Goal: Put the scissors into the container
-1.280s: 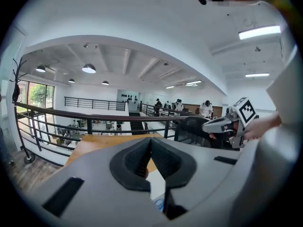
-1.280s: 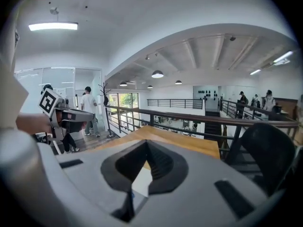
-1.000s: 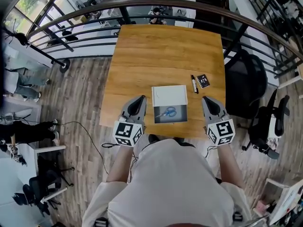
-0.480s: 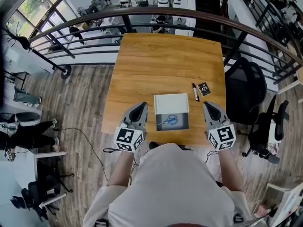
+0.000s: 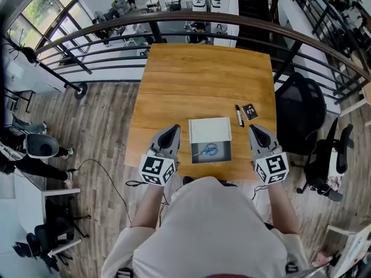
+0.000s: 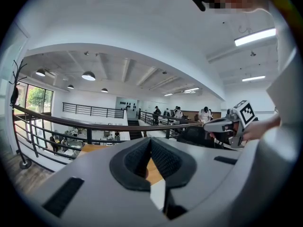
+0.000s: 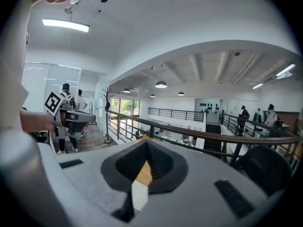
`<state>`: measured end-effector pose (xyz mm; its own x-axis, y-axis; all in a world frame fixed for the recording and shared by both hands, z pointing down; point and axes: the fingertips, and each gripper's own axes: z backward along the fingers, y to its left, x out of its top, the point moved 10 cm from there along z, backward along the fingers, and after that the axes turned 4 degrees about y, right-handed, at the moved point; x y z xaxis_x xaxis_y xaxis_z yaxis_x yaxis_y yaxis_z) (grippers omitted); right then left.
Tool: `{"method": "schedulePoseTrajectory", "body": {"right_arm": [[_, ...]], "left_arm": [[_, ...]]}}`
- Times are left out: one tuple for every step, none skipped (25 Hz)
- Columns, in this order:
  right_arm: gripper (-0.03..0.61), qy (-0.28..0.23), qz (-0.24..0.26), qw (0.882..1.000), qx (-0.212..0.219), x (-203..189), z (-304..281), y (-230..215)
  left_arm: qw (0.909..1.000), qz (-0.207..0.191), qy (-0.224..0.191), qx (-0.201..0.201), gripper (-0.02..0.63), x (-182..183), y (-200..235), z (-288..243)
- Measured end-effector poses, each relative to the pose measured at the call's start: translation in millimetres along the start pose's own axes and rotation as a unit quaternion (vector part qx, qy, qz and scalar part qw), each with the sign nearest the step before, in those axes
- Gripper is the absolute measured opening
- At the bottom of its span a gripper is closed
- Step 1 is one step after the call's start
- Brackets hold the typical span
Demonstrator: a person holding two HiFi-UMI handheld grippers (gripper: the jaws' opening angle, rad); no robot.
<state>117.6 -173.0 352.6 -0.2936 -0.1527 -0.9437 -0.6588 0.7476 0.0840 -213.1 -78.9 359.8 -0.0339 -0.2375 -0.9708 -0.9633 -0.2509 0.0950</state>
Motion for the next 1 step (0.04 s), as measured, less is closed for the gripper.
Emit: {"method": "schedulePoseTrajectory", "body": {"right_arm": [[0.002, -0.001, 0.0, 1.0, 0.0, 0.5, 0.1, -0.3]], "left_arm": [[1.0, 0.0, 0.0, 0.0, -0.006, 0.2, 0.5, -0.4]]}}
